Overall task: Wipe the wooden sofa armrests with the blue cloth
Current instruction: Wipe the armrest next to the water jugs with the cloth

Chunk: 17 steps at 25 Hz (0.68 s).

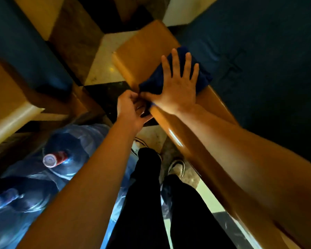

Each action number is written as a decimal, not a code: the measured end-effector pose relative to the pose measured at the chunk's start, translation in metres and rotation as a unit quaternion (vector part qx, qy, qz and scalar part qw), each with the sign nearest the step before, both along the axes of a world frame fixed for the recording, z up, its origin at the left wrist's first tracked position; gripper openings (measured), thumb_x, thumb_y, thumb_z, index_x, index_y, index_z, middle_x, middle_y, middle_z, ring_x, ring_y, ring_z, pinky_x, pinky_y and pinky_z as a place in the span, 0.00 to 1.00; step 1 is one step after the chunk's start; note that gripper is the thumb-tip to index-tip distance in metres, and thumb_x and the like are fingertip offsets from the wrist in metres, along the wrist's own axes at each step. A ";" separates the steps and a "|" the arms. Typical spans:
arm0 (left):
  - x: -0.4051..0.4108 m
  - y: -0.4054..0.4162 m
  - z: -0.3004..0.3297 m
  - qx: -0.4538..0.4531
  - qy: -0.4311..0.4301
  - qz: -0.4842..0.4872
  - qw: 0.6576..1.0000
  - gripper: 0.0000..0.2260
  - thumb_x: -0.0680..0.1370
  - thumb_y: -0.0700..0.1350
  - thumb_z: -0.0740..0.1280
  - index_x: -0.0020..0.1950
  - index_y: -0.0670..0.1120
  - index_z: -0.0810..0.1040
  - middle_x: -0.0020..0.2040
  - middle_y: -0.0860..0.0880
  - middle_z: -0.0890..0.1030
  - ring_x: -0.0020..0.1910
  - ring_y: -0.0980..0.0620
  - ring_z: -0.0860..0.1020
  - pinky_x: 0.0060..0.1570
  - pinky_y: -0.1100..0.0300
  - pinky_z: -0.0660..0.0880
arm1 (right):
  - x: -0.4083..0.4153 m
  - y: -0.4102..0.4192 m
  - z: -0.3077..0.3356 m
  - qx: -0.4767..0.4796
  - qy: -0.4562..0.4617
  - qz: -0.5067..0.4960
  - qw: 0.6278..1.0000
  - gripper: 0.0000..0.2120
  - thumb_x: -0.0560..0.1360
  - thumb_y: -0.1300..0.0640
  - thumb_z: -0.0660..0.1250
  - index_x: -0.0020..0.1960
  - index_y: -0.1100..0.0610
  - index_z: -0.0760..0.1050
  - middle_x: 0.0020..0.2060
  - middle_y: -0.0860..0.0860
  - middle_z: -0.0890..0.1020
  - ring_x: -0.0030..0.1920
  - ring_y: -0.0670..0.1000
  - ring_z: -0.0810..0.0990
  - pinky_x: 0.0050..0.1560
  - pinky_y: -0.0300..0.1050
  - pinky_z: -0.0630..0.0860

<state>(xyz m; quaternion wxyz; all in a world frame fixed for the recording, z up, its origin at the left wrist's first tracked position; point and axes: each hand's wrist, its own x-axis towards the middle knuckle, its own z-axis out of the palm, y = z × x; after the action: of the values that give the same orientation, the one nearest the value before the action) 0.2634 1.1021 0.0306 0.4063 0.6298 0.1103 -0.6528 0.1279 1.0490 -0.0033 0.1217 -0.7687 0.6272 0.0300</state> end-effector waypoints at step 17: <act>0.210 0.006 0.002 -0.008 -0.062 0.088 0.994 0.11 0.81 0.47 0.58 0.52 0.44 0.78 0.43 0.43 0.86 0.42 0.45 0.85 0.38 0.53 0.79 | 0.241 -0.064 0.022 0.190 -0.357 0.068 0.912 0.16 0.84 0.55 0.64 0.67 0.63 0.75 0.57 0.56 0.83 0.59 0.55 0.82 0.56 0.32 0.73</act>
<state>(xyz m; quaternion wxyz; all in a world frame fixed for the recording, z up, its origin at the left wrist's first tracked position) 0.4738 1.1084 0.0321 0.4735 0.6535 0.1348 -0.5749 0.3689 0.9845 0.0191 0.4788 -0.7314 0.4707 -0.1195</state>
